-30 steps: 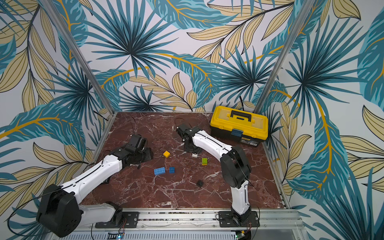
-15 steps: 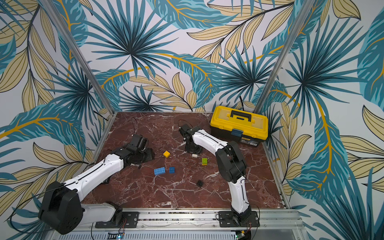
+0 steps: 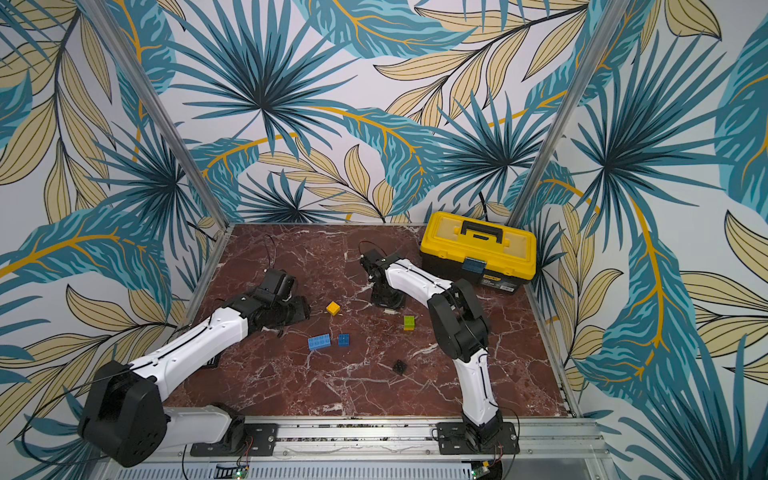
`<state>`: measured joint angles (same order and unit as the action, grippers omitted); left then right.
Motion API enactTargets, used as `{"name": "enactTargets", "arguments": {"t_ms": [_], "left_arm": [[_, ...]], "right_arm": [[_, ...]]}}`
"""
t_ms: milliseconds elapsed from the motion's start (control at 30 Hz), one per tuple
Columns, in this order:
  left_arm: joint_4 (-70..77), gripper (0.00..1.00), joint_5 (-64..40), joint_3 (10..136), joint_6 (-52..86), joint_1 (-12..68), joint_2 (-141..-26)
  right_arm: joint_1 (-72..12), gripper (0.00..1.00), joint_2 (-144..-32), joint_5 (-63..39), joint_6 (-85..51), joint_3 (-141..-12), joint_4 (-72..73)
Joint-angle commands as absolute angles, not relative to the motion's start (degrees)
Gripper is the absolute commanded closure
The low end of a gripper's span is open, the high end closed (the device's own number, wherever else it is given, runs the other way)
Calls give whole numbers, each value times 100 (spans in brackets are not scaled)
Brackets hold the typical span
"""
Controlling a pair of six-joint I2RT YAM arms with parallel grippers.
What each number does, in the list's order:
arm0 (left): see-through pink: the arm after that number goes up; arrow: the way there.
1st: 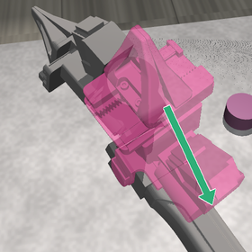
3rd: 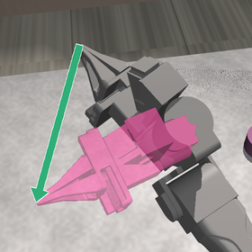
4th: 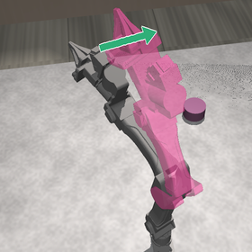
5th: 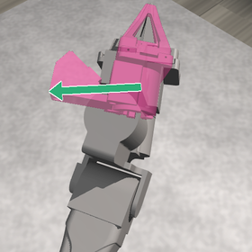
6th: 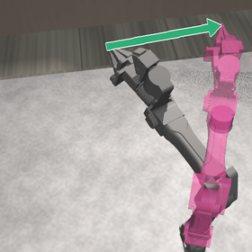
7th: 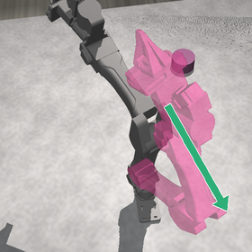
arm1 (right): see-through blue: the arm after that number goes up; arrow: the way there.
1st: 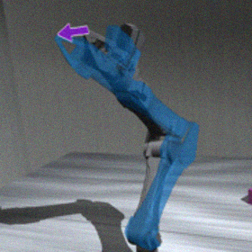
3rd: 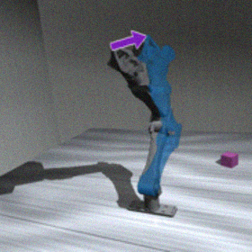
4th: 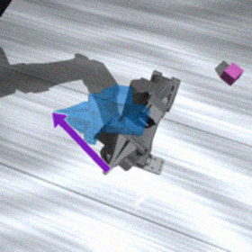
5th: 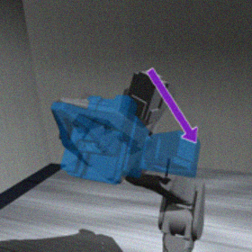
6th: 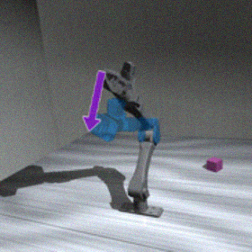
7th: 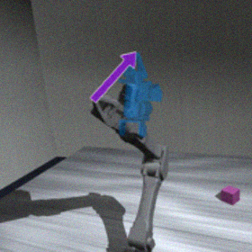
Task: Assemble the number 4 with lego
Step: Assemble the lego brick with the lego brick.
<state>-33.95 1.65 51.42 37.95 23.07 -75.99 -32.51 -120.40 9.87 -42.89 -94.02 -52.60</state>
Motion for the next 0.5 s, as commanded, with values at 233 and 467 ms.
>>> {"name": "enactTargets", "arguments": {"t_ms": [233,467], "left_arm": [[-3409,41,217,5180,3770,2274,-7568],[-3456,40,237,5243,3759,2244,-7453]], "right_arm": [[-3076,76,-12980,634,-4152,-9605,-6041],[-3059,76,-13557,504,-4012,-9477,-6066]]}}
